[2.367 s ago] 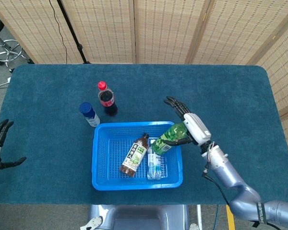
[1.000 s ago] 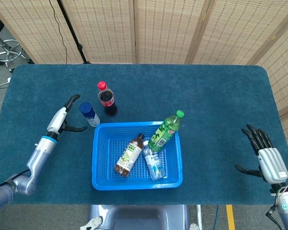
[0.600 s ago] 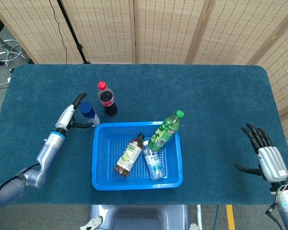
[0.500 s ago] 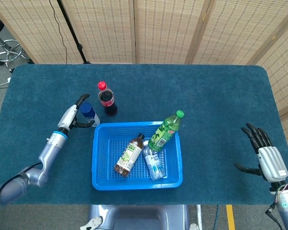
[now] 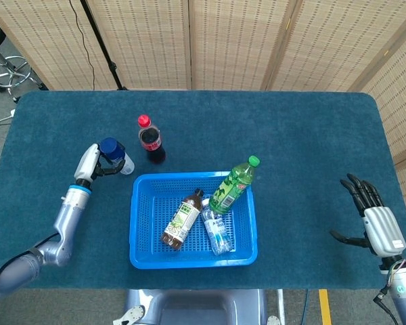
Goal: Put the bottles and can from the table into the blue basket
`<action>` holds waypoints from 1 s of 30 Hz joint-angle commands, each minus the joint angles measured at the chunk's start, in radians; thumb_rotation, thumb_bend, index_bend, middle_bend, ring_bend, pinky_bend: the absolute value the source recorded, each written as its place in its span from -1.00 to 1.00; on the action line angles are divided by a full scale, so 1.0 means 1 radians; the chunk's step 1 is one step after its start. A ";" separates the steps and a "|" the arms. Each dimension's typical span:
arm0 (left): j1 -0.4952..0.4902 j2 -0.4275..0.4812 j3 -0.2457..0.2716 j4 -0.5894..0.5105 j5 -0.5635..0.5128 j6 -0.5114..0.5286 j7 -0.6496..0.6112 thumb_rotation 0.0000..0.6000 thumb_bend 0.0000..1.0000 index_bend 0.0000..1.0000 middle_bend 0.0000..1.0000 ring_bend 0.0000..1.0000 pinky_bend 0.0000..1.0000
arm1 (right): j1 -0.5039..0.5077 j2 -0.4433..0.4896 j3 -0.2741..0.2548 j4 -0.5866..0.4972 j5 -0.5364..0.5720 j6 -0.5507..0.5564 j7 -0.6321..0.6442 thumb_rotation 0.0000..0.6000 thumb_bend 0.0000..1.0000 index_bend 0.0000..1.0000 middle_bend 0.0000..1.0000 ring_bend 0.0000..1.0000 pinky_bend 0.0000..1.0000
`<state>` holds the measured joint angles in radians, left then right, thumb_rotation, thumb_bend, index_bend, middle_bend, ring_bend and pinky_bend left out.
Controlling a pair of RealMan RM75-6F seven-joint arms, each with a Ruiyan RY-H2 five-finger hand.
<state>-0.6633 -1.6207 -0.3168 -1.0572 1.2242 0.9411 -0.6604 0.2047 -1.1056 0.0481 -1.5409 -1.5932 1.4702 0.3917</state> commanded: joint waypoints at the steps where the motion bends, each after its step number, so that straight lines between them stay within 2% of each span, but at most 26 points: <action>1: 0.040 0.087 -0.003 -0.112 0.065 0.082 -0.049 1.00 0.13 0.42 0.11 -0.01 0.08 | 0.000 -0.002 -0.001 -0.003 -0.003 -0.001 -0.006 1.00 -1.00 -1.00 -1.00 -1.00 -1.00; 5: 0.082 0.268 0.035 -0.337 0.222 0.169 -0.122 1.00 0.13 0.38 0.10 -0.05 0.08 | 0.000 -0.004 -0.002 -0.013 -0.007 -0.003 -0.017 1.00 -1.00 -1.00 -1.00 -1.00 -1.00; 8: 0.092 0.349 0.067 -0.453 0.313 0.208 -0.118 1.00 0.12 0.37 0.10 -0.05 0.08 | 0.000 -0.005 0.000 -0.017 -0.005 -0.004 -0.023 1.00 -1.00 -1.00 -1.00 -1.00 -1.00; 11: 0.087 0.381 0.099 -0.545 0.384 0.226 -0.086 1.00 0.11 0.37 0.09 -0.05 0.08 | 0.000 -0.006 0.001 -0.016 -0.004 -0.006 -0.027 1.00 -1.00 -1.00 -1.00 -1.00 -1.00; 13: 0.072 0.380 0.122 -0.590 0.418 0.213 -0.062 1.00 0.10 0.36 0.09 -0.05 0.08 | 0.001 -0.007 0.001 -0.016 -0.004 -0.008 -0.028 1.00 -1.00 -1.00 -1.00 -1.00 -1.00; 17: 0.044 0.337 0.131 -0.616 0.408 0.180 0.016 1.00 0.09 0.34 0.08 -0.07 0.08 | 0.002 -0.006 0.002 -0.017 -0.004 -0.011 -0.027 1.00 -1.00 -1.00 -1.00 -1.00 -1.00; 24: -0.026 0.164 0.099 -0.552 0.252 0.085 0.201 1.00 0.06 0.32 0.07 -0.10 0.08 | 0.002 -0.001 0.007 -0.009 0.007 -0.017 -0.007 1.00 -1.00 -1.00 -1.00 -1.00 -1.00; 26: -0.033 0.144 0.093 -0.537 0.227 0.075 0.226 1.00 -0.01 0.18 -0.06 -0.23 -0.02 | 0.002 -0.001 0.008 -0.007 0.008 -0.018 -0.004 1.00 -1.00 -1.00 -1.00 -1.00 -1.00; 27: -0.042 0.127 0.089 -0.525 0.204 0.062 0.248 1.00 -0.09 -0.07 -0.30 -0.45 -0.21 | 0.003 0.000 0.008 -0.006 0.008 -0.019 -0.002 1.00 -1.00 -1.00 -1.00 -1.00 -1.00; 28: -0.052 0.117 0.090 -0.515 0.187 0.040 0.264 1.00 -0.17 -0.44 -0.61 -0.71 -0.49 | 0.003 0.000 0.009 -0.005 0.009 -0.020 0.000 1.00 -1.00 -1.00 -1.00 -1.00 -1.00; 30: -0.077 0.120 0.102 -0.511 0.163 -0.026 0.275 1.00 -0.33 -0.87 -0.94 -0.97 -0.86 | 0.005 0.000 0.010 -0.003 0.011 -0.023 0.003 1.00 -1.00 -1.00 -1.00 -1.00 -1.00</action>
<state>-0.7083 -1.4919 -0.2191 -1.5849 1.4201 0.9800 -0.4066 0.2091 -1.1055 0.0579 -1.5446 -1.5828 1.4473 0.3945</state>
